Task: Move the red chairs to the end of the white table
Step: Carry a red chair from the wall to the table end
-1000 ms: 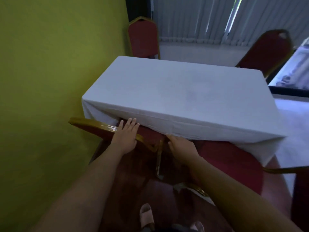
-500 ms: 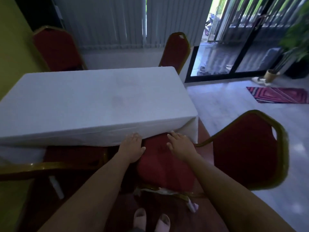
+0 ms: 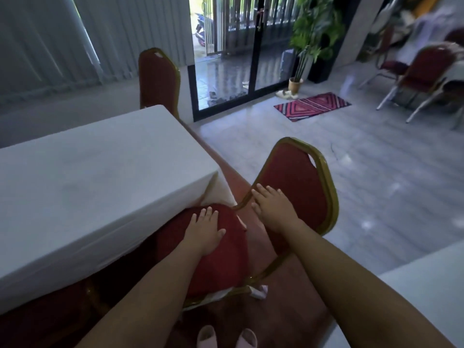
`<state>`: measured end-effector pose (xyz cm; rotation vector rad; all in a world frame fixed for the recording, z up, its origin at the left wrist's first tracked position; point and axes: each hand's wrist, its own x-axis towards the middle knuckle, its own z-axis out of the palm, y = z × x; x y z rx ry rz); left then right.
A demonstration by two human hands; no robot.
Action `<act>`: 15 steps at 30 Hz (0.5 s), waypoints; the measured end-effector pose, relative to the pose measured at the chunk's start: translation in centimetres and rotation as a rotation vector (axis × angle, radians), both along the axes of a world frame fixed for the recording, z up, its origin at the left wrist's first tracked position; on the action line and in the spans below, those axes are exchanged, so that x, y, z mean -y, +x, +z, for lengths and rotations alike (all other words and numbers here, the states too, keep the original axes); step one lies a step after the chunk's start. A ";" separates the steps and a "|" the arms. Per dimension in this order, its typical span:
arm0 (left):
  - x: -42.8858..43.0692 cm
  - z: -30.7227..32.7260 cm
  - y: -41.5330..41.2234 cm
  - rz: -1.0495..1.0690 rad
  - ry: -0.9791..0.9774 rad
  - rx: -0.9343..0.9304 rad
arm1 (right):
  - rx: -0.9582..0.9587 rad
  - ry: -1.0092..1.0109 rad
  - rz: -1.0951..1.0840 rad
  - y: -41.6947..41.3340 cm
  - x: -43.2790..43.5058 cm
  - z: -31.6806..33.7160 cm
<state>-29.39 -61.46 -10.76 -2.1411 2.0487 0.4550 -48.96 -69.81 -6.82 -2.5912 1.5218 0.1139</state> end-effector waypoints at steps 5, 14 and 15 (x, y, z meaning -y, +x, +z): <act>2.5 0.9 -4.8 -0.101 -0.070 -0.060 | -0.048 -0.060 -0.031 -4.6 2.2 1.9; 6.1 1.1 -11.9 -0.144 -0.093 -0.182 | -0.156 -0.156 -0.039 -12.5 8.4 5.7; 6.4 1.2 -12.7 -0.151 -0.083 -0.194 | -0.161 -0.160 -0.040 -13.0 9.2 5.9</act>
